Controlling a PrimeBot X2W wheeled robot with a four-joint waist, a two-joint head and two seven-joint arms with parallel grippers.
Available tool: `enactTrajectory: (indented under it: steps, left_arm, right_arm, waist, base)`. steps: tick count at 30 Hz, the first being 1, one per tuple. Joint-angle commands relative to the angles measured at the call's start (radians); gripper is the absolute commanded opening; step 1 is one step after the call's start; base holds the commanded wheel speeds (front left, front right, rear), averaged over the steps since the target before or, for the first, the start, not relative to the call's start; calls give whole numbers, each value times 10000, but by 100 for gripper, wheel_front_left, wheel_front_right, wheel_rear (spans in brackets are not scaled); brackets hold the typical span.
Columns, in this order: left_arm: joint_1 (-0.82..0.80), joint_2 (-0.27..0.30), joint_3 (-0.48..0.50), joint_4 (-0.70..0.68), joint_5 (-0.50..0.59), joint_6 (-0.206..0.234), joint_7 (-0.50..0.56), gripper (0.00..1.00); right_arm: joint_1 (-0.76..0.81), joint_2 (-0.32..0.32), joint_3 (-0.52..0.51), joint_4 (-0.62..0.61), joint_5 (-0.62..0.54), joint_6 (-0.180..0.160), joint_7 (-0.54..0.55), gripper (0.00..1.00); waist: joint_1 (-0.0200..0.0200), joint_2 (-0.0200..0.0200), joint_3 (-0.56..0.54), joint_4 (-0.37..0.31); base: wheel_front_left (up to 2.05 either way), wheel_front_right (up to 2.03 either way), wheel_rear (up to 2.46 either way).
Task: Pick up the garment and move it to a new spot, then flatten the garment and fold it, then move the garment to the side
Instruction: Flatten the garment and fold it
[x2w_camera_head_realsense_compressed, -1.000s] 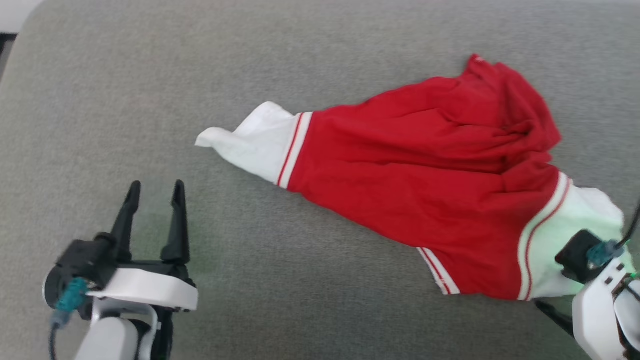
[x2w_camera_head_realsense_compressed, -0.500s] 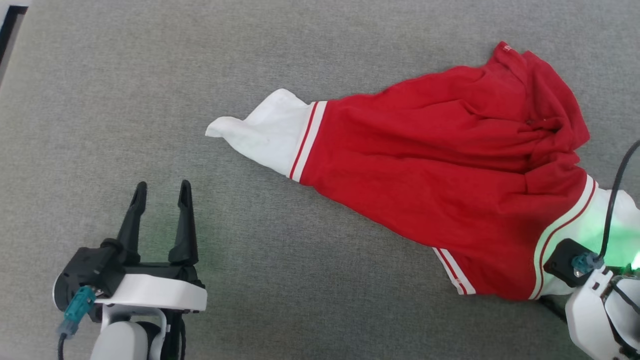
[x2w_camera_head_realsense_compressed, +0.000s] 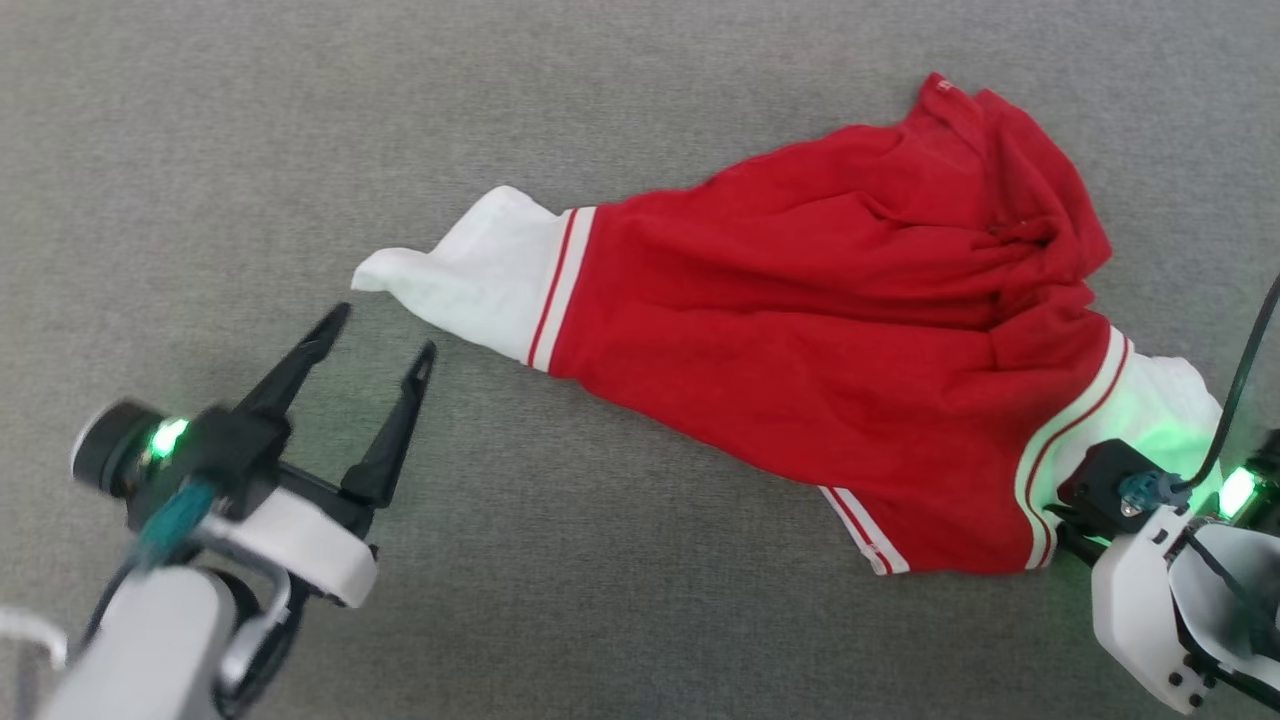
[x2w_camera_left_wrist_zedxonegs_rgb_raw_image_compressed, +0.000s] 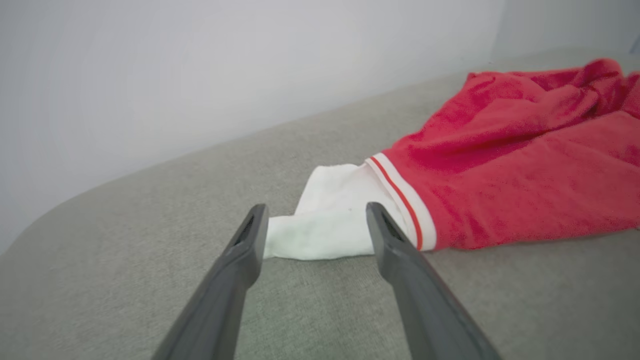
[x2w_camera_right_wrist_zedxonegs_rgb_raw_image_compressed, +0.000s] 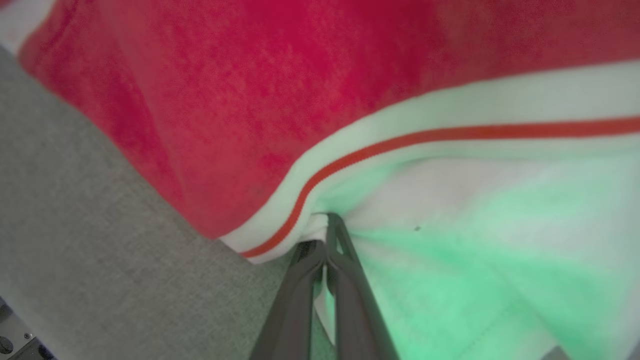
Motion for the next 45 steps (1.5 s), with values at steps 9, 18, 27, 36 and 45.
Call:
enactTrajectory:
  steps: [9,18,27,36,45]
  left_arm:
    - [-3929,4533,-5487,-452,-3519,20,4568,100]
    - [-6796,5222,-8553,550,-4584,22,5065,100]
    - [-7732,4867,-9988,1713,-5840,23,4063,0]
    - [-7155,5174,-9526,1292,-8664,21,2055,0]
    - [-5851,6266,-8939,-809,-10771,21,235,0]
  right_arm:
    - [-811,563,136,136,-372,-170,5,0]
    - [-1429,861,640,396,-335,-180,-40,0]
    - [-1630,1114,473,671,-373,-207,-533,0]
    - [-858,1340,-1062,317,-342,-109,-1529,0]
    - [874,1727,-4439,-1076,-509,-106,-1730,0]
  waist:
    - [0,-1,544,-692]
    - [0,-1,1062,-1209]
    - [0,-1,1079,-1391]
    - [0,-1,248,-1472]
    - [0,-1,-265,-1285]
  base:
    - [0,0,0]
    - [0,0,0]
    - [0,0,0]
    - [0,0,0]
    - [0,0,0]
